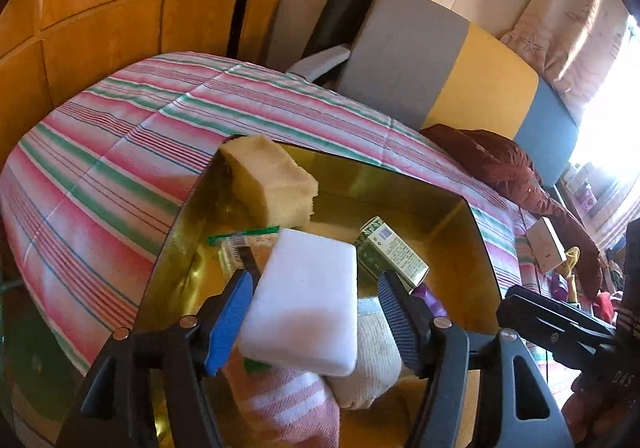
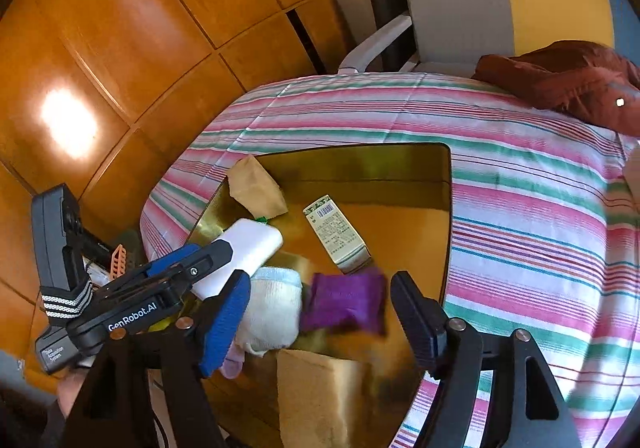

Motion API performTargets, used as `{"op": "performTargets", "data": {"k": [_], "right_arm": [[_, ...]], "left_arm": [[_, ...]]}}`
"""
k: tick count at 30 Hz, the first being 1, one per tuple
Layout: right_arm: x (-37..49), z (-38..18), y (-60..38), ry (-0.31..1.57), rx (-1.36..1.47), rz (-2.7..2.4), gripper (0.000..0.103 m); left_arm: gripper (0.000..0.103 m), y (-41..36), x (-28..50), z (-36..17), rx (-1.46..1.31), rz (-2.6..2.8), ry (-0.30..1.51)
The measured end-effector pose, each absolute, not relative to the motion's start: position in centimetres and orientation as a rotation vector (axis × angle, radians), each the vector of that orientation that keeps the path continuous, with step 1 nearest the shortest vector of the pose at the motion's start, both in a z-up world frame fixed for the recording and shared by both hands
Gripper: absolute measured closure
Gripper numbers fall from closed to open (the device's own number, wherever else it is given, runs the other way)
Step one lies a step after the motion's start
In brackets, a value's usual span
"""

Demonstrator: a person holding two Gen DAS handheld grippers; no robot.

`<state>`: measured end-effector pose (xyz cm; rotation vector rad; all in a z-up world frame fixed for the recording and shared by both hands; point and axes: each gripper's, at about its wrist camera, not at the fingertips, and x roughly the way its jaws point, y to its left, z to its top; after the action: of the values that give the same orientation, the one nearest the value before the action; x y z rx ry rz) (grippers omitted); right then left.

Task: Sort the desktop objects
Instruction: 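Carry the packet and soap bar over the gold tray and open both grippers, then move both open grippers back to the pile of items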

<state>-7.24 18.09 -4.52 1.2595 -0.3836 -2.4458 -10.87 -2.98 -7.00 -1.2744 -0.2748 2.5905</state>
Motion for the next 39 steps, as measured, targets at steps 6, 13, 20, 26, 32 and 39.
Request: {"op": "performTargets", "data": {"k": [6, 13, 20, 26, 32, 39], "right_arm": [[-6.0, -4.5, 19.1, -0.395, 1.252, -2.472, 0.029], [-4.1, -4.1, 22.1, -0.44, 1.236, -2.533, 0.028], [-1.8, -4.1, 27.6, -0.503, 1.253, -2.631, 0.028], [0.5, -4.6, 34.4, -0.619, 1.297, -2.735, 0.028], [3.0, -4.5, 41.7, -0.701, 1.353, -2.856, 0.028], [5.3, -4.7, 49.1, -0.805, 1.411, -2.976, 0.028]], "left_arm": [[0.037, -2.7, -8.9, -5.8, -1.212, 2.602, -0.269], [0.037, -1.2, -7.2, -4.1, -1.118, 2.581, -0.293], [0.037, 2.3, -6.2, -3.0, -1.108, 2.473, -0.222], [0.037, 6.6, -4.7, -2.4, -1.094, 2.386, -0.124], [0.037, 11.3, -3.2, -2.3, -1.084, 2.286, -0.015], [0.037, 15.5, -2.2, -2.6, -1.091, 2.204, 0.079]]}}
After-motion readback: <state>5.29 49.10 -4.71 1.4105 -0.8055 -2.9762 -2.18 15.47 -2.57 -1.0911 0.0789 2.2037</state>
